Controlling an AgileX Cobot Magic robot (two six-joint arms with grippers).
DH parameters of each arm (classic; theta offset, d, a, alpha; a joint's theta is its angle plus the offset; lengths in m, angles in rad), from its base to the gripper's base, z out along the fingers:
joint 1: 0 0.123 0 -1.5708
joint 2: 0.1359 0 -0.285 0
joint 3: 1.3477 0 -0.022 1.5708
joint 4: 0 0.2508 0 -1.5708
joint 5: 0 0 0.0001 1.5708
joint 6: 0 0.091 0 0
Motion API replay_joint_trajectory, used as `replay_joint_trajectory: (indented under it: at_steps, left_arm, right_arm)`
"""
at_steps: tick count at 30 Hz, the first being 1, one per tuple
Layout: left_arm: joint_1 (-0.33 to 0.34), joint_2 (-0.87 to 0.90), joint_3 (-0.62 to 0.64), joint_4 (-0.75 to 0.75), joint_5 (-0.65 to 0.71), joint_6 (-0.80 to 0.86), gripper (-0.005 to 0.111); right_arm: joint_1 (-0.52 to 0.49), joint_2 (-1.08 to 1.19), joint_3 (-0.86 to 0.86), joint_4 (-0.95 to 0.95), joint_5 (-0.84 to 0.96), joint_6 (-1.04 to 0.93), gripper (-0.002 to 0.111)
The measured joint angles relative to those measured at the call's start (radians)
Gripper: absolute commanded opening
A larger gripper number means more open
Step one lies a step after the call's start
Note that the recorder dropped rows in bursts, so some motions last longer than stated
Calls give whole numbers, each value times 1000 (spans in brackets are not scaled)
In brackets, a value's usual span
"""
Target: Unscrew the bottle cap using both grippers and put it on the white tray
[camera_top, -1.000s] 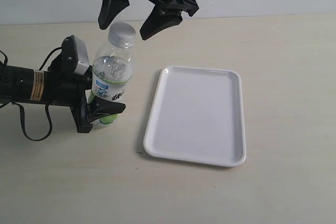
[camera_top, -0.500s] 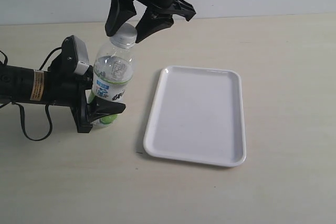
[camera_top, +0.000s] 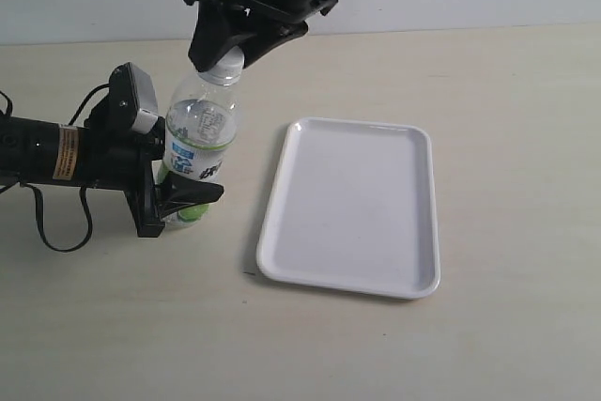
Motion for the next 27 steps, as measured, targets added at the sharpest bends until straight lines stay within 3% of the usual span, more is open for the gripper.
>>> replay_joint_trajectory:
  at_steps: [7, 12, 22, 27]
  left_arm:
    - [0, 0, 0, 0, 0, 0, 0]
    - [0, 0, 0, 0, 0, 0, 0]
    - [0, 0, 0, -3, 0, 0, 0]
    - [0, 0, 0, -3, 0, 0, 0]
  right_arm:
    - [0, 0, 0, 7, 0, -510, 0]
    - [0, 0, 0, 2, 2, -772, 0]
    - [0, 0, 0, -9, 2, -839, 8]
    - [0, 0, 0, -9, -4, -837, 0]
